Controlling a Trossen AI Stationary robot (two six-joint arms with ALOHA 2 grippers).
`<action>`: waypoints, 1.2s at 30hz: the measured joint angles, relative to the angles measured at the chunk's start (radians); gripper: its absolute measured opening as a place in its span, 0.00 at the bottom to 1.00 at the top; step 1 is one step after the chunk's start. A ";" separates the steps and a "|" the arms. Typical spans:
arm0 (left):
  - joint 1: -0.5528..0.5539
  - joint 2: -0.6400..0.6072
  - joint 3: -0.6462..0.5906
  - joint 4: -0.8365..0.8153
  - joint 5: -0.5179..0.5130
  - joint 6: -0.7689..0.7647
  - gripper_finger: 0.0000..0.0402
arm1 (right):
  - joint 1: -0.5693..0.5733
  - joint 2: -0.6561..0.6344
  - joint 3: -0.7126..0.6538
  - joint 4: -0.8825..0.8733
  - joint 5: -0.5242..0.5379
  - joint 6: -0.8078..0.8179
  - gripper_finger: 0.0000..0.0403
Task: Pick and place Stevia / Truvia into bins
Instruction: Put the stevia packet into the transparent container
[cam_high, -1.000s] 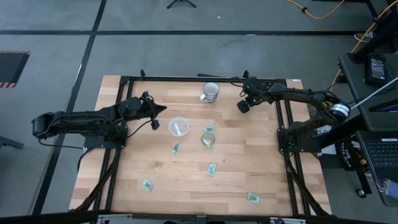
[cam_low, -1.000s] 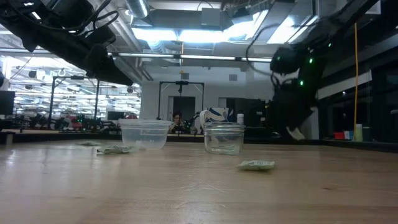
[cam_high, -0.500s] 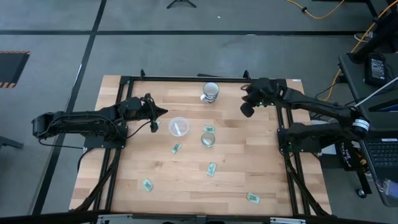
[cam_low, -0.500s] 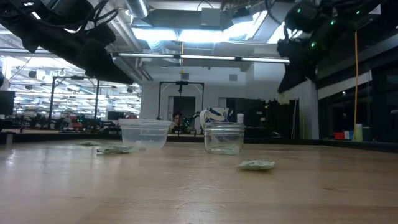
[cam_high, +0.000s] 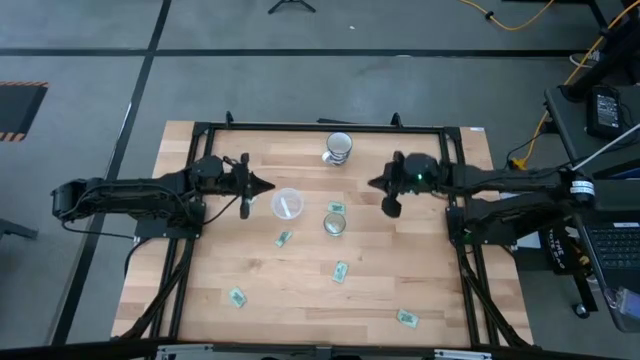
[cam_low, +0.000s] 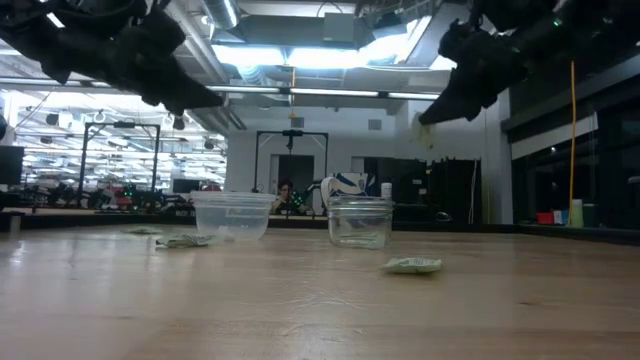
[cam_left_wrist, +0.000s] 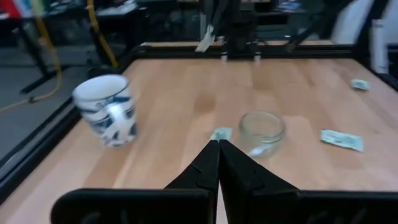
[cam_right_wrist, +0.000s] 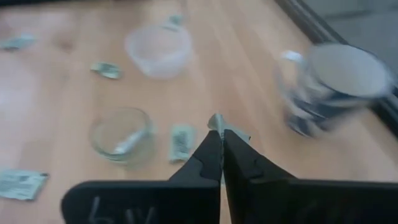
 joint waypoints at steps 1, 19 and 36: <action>-0.011 0.000 0.000 0.003 0.002 0.009 0.01 | 0.017 0.000 -0.027 0.050 -0.001 -0.002 0.00; -0.158 0.000 0.001 0.097 -0.005 0.011 0.01 | 0.261 0.116 -0.072 0.388 0.000 -0.109 0.00; -0.159 0.000 0.001 0.100 -0.005 0.010 0.01 | 0.287 0.437 0.345 -0.101 0.026 -0.075 0.00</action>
